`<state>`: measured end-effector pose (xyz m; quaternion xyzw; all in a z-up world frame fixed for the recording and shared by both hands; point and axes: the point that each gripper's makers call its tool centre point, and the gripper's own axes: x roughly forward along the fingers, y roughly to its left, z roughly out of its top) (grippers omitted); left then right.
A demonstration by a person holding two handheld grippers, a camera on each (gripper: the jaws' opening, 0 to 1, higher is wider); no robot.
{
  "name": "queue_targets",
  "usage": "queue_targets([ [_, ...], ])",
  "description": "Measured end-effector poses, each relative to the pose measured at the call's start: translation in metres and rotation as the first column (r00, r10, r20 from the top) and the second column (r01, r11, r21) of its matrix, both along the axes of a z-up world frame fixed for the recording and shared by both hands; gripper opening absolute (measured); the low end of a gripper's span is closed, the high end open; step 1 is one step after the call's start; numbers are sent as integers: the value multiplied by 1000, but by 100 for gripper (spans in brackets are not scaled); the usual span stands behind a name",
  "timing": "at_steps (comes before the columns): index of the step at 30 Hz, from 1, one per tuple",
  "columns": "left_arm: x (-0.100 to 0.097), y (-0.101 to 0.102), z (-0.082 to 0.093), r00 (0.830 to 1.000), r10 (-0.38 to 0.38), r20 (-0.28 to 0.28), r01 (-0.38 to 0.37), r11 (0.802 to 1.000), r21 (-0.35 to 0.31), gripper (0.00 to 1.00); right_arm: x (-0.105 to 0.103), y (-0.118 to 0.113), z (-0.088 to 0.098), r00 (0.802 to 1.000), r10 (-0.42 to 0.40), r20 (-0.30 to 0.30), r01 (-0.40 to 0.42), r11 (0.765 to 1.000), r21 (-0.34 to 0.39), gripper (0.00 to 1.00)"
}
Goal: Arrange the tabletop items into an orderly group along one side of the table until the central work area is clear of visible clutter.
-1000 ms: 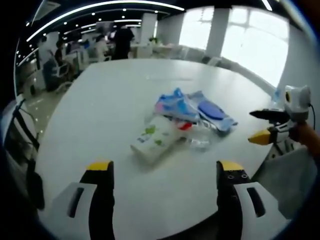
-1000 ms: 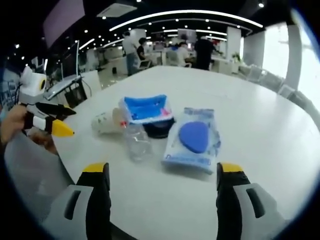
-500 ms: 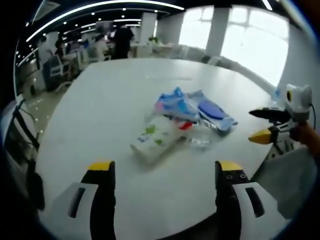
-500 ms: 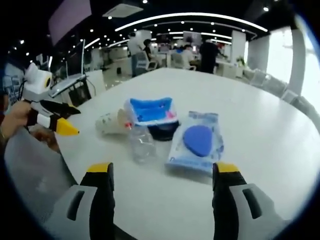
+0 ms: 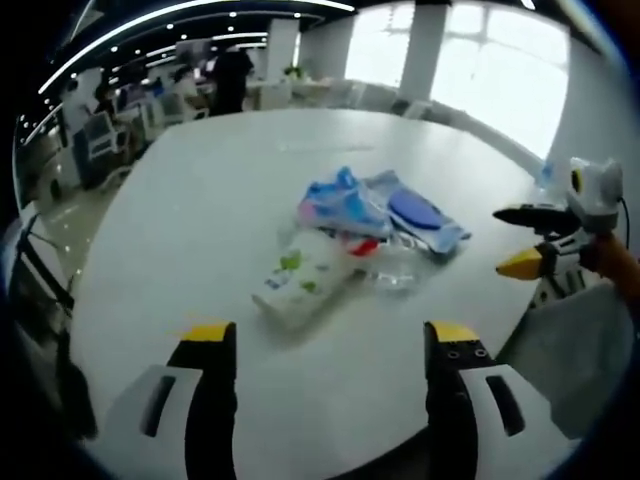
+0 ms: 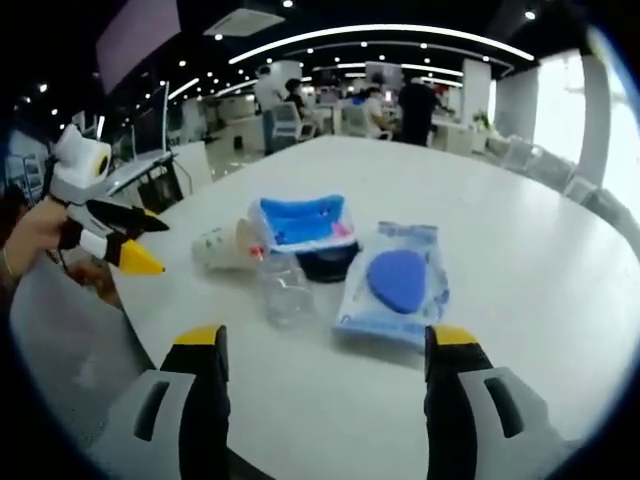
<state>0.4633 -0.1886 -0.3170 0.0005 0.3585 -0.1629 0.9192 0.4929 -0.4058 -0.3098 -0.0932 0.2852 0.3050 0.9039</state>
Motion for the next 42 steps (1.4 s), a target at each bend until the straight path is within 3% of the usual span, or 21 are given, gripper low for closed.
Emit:
queue_targets([
  [12,19,2,8,991,-134,-14,134,987,93,74,1,-2,1,1000,-15,-6,15,1000,7,85],
  [19,34,-1,4,980,-193,-42,196,975,108,75,2,-6,1,999,-39,-14,40,999,18,89],
  [28,58,-12,-3,947,-310,-88,320,938,136,74,5,-7,4,996,-73,-47,76,993,88,96],
  [36,65,-23,-18,912,-374,-167,395,911,121,67,6,-11,2,997,-80,-20,81,996,36,99],
  [38,64,-24,-24,901,-380,-209,409,905,116,64,6,-11,1,997,-78,-26,79,996,39,99],
  [42,68,-27,-30,884,-405,-235,443,886,137,60,5,-11,0,996,-82,-40,84,995,49,99],
])
